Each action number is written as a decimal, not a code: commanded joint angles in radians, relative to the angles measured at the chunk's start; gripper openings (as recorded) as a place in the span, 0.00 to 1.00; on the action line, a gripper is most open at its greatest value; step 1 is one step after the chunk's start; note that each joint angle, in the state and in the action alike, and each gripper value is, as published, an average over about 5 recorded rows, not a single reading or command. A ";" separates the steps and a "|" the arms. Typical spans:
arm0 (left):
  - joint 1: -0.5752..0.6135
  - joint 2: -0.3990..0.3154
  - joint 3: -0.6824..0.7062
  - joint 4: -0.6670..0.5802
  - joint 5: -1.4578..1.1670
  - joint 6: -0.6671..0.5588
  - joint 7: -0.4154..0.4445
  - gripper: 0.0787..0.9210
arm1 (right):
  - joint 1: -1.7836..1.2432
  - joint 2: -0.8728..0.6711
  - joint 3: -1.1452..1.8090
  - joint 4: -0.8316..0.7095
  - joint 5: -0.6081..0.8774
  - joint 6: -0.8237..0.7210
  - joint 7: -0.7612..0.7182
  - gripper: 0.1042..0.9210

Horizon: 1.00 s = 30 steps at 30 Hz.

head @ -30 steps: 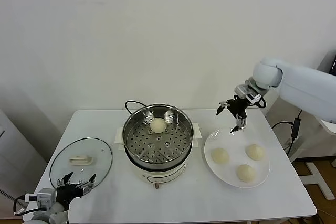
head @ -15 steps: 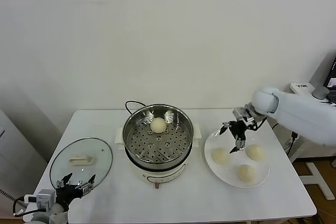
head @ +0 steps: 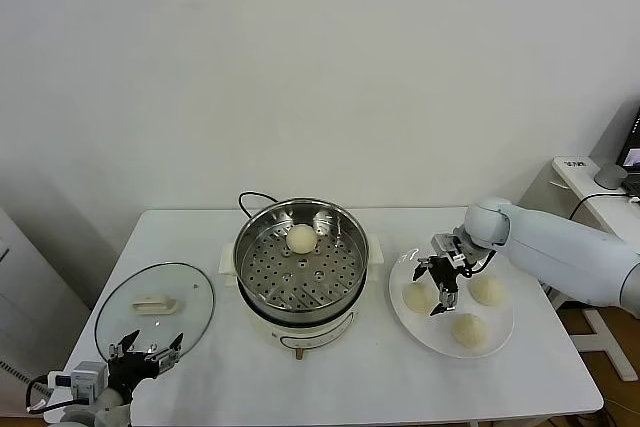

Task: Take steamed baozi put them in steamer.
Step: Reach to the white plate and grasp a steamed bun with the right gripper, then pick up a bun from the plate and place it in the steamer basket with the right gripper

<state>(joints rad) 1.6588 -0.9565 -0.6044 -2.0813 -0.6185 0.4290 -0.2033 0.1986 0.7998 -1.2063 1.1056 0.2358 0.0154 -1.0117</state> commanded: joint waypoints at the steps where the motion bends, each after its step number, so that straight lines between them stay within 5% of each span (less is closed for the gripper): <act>1: 0.005 0.001 0.000 -0.001 0.001 -0.001 0.000 0.88 | -0.068 0.029 0.068 -0.055 -0.044 -0.007 0.018 0.81; 14: 0.004 0.001 -0.002 -0.002 0.001 0.002 -0.002 0.88 | 0.057 -0.007 -0.004 0.009 -0.002 -0.010 -0.025 0.39; 30: -0.011 0.005 0.005 -0.002 0.001 0.009 -0.007 0.88 | 0.743 -0.027 -0.329 0.207 0.437 -0.149 -0.121 0.35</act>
<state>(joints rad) 1.6529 -0.9544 -0.6029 -2.0856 -0.6175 0.4359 -0.2097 0.6218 0.7662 -1.4012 1.2267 0.4555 -0.0609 -1.1029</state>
